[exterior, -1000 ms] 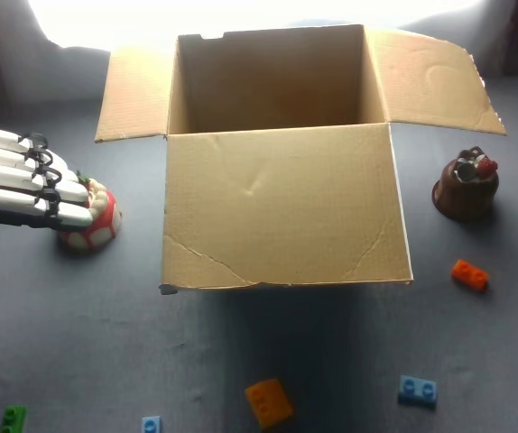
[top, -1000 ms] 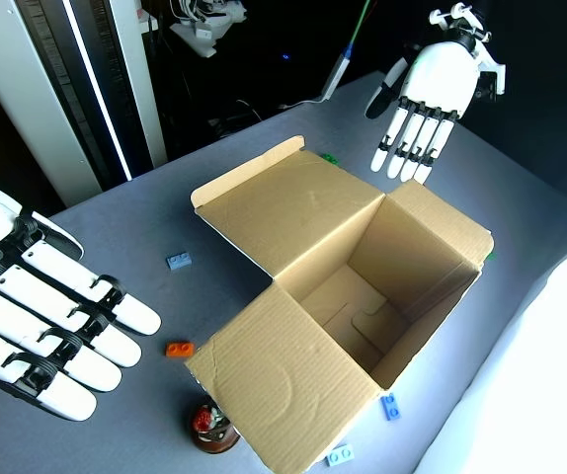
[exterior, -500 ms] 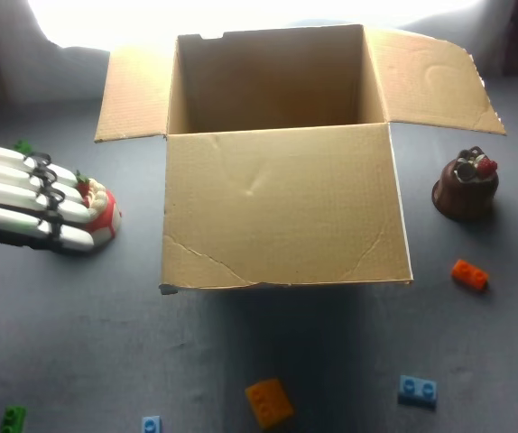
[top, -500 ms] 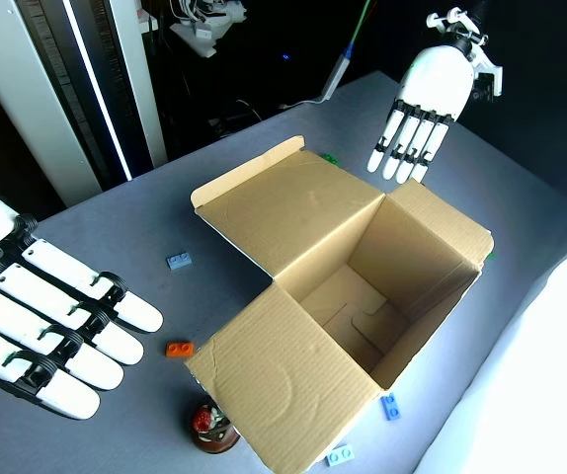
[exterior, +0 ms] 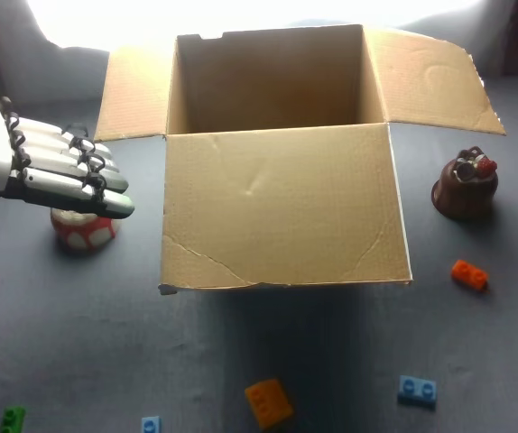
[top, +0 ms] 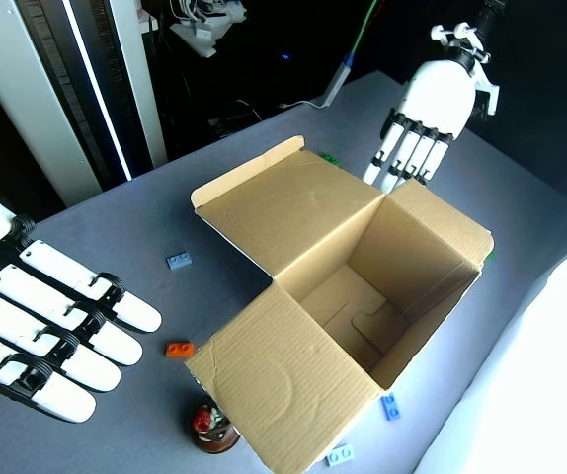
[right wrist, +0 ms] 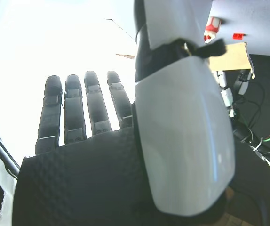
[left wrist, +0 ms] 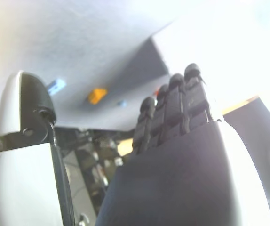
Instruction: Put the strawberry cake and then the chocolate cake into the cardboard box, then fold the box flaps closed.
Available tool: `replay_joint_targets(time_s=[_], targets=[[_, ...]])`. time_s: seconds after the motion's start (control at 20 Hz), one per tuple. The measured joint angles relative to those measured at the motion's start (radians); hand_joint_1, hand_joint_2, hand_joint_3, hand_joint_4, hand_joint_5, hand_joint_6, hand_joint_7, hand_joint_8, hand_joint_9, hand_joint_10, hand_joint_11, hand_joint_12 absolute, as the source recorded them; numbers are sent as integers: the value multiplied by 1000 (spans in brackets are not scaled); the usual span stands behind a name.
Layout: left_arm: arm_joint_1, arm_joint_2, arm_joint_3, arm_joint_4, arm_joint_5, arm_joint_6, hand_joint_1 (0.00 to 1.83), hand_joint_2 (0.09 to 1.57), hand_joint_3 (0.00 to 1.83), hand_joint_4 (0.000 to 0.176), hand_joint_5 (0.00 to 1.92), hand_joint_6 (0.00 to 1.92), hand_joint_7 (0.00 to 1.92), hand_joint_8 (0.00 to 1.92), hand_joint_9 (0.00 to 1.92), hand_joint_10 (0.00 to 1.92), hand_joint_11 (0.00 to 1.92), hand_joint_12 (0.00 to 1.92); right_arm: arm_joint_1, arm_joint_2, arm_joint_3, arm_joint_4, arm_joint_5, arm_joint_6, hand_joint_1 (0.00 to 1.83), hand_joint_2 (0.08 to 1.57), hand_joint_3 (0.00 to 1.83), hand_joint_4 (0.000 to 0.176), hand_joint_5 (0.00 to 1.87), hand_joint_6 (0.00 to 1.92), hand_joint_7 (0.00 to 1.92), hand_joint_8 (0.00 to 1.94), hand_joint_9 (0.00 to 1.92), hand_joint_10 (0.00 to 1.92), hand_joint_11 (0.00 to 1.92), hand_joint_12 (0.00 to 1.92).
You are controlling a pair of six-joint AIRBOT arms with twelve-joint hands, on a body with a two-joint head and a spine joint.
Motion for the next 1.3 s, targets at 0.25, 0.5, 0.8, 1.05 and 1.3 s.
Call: replay_joint_targets(time_s=[0.25,0.5,0.8,1.05,1.3], targets=[[-4,-66,72,29,-8,27,1173,930,0,62,0,0,0,0,0,0,8,18,0,0,0,0,1,0,1060,994,0,26,0,0,27,0,51,1,0,186],[32,-130,182,6,-24,61,1174,926,0,59,0,0,0,0,0,0,13,38,0,0,0,1,3,0,1069,995,0,22,0,0,66,3,79,6,0,331],[82,-174,262,-38,-28,94,1155,927,2,64,0,0,0,0,0,0,0,124,0,0,0,2,7,0,1057,981,0,8,0,0,34,1,72,4,0,226],[98,-224,322,-82,-39,124,1185,909,0,67,1,0,0,0,0,0,0,122,0,0,0,3,7,-1,1037,997,4,12,0,0,43,0,76,1,0,247],[117,-294,391,-78,-42,135,1175,928,5,65,0,0,0,0,0,0,0,161,0,0,0,3,8,-1,1078,969,0,15,0,0,66,2,95,2,0,255]])
